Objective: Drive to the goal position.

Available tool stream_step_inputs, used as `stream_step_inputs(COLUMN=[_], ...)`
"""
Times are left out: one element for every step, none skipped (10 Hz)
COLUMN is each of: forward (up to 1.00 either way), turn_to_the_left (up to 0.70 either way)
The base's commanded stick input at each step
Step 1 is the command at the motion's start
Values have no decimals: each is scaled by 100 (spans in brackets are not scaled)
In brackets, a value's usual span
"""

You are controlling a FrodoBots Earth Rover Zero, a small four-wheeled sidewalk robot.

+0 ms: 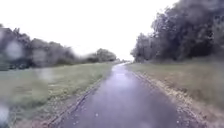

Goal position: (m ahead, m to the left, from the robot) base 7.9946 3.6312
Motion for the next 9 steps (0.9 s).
stream_step_inputs(forward=[0,0,39,70,70,70,70,70,70], turn_to_the_left=[0,0,0,0,0,0,0,0,0])
